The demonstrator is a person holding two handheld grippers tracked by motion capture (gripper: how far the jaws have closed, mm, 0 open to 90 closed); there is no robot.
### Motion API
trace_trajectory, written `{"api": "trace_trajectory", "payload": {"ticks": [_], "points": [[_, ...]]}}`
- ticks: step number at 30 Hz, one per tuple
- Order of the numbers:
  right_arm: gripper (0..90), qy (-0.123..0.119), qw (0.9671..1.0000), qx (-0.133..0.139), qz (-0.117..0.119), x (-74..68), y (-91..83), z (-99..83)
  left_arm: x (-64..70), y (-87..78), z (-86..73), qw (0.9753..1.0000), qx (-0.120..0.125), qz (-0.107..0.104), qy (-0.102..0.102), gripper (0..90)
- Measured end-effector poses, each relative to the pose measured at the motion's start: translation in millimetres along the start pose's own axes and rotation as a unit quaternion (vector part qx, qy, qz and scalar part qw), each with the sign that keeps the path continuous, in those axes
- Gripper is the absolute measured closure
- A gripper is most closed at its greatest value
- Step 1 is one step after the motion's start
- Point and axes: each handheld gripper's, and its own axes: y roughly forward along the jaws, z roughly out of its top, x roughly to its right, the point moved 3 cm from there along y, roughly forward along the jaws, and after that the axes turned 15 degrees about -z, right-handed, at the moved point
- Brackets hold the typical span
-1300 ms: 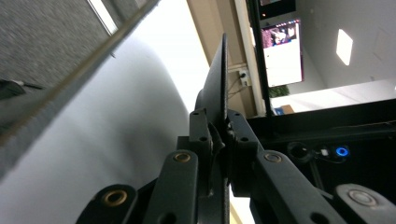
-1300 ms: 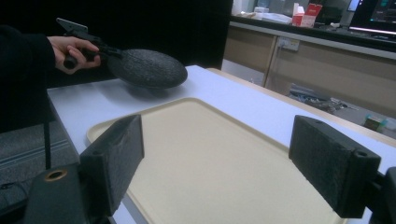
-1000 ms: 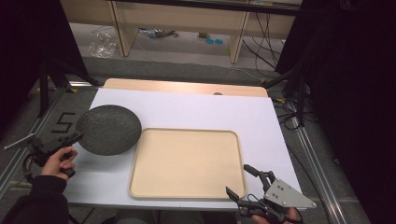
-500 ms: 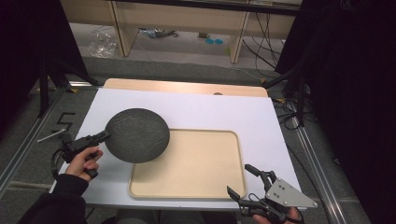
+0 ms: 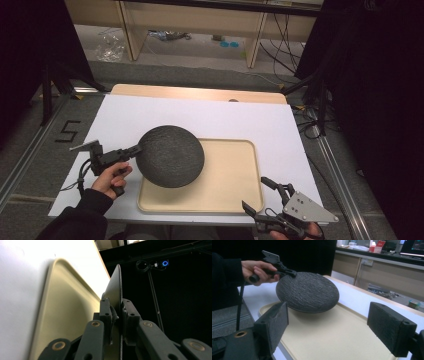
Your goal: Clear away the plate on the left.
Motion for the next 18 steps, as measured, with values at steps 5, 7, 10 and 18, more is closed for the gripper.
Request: {"api": "trace_trajectory", "payload": {"ticks": [5, 7, 10, 18], "points": [[18.5, -0.004, 1.0000, -0.006, 0.003, -0.9, -0.7, 0.2, 1.3, 13.5, -11.5, 0.9998, -0.014, 0.004, -0.013, 80.2], [18.5, -0.005, 0.9999, -0.009, 0.001, -1.0, -0.6, -0.6, 0.5, 17.3, -15.9, 0.9997, -0.022, 0.004, -0.010, 80.3], [18.5, -0.005, 1.0000, -0.007, 0.005, -1.4, -1.1, -0.1, 0.9, 23.1, -22.1, 0.9995, -0.028, 0.006, -0.012, 79.8], [18.5, -0.007, 1.0000, -0.006, 0.004, -0.9, -1.5, 0.2, -13.7, 39.6, -30.2, 0.9979, -0.058, 0.029, -0.007, 78.9]]}}
